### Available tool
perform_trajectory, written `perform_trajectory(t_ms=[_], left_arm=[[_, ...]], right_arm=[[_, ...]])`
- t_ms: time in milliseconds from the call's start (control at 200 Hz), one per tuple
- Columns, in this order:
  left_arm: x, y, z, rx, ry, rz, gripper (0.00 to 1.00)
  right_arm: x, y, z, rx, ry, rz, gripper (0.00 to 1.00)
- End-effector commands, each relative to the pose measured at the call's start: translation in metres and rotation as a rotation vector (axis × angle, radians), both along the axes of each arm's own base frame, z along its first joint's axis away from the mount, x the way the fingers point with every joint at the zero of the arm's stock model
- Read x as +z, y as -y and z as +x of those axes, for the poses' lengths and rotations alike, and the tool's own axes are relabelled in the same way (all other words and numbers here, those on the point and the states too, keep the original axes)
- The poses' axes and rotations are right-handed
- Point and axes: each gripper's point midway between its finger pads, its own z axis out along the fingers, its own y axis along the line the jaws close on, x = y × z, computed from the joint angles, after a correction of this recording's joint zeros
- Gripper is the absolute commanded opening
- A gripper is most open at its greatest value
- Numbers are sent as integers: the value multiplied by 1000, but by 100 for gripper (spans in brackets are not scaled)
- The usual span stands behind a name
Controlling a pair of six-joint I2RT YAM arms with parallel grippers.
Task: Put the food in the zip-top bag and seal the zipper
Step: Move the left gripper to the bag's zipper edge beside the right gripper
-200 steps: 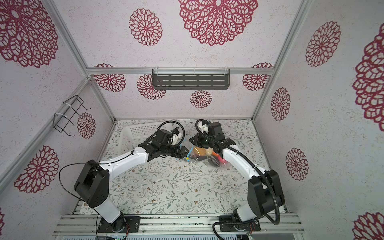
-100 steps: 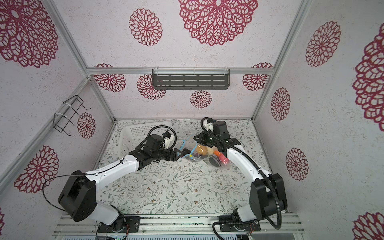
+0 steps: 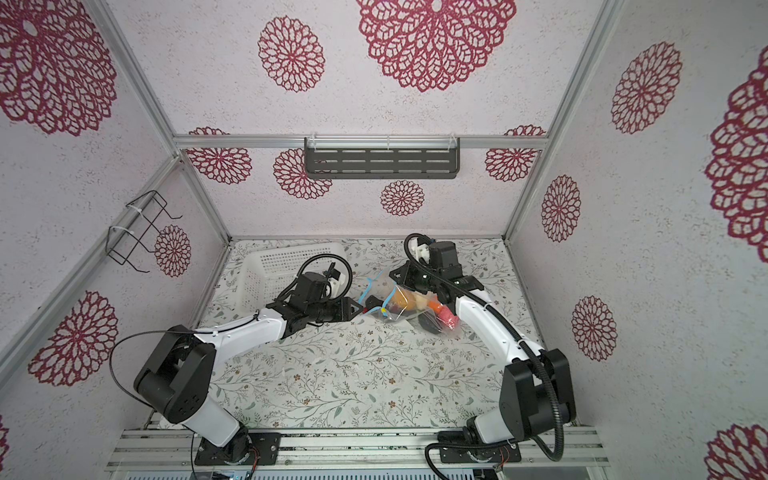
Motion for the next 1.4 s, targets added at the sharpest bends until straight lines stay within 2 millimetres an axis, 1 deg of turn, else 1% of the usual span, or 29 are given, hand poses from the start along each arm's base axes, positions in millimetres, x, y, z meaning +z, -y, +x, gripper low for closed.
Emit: perform_trajectory(t_ms=[0, 70, 205, 315, 415, 635, 826, 916, 1126, 1301, 1396], left_arm=[[9, 4, 15, 7, 30, -43, 40], [7, 3, 18, 11, 25, -46, 36], [9, 4, 23, 13, 31, -57, 29], [8, 6, 25, 9, 22, -71, 20], [8, 8, 25, 3, 19, -85, 16], [2, 7, 24, -2, 7, -71, 16], [-4, 8, 23, -6, -5, -67, 22], [-6, 7, 22, -5, -10, -63, 21], [3, 6, 20, -1, -1, -72, 14], [22, 9, 16, -14, 22, -87, 5], [32, 12, 13, -20, 38, -78, 3]], right_arm=[[37, 1, -2, 12, 95, 31, 0], [37, 1, -2, 12, 95, 32, 0], [35, 0, -1, 12, 93, 31, 0], [35, 1, -1, 11, 91, 33, 0], [35, 1, -1, 13, 91, 31, 0], [34, 1, 0, 10, 89, 31, 0], [35, 1, 0, 9, 90, 31, 0], [34, 1, 0, 9, 89, 28, 0], [34, 1, 0, 7, 88, 27, 0], [36, 1, 0, 8, 92, 27, 0], [37, 1, 0, 9, 95, 23, 0]])
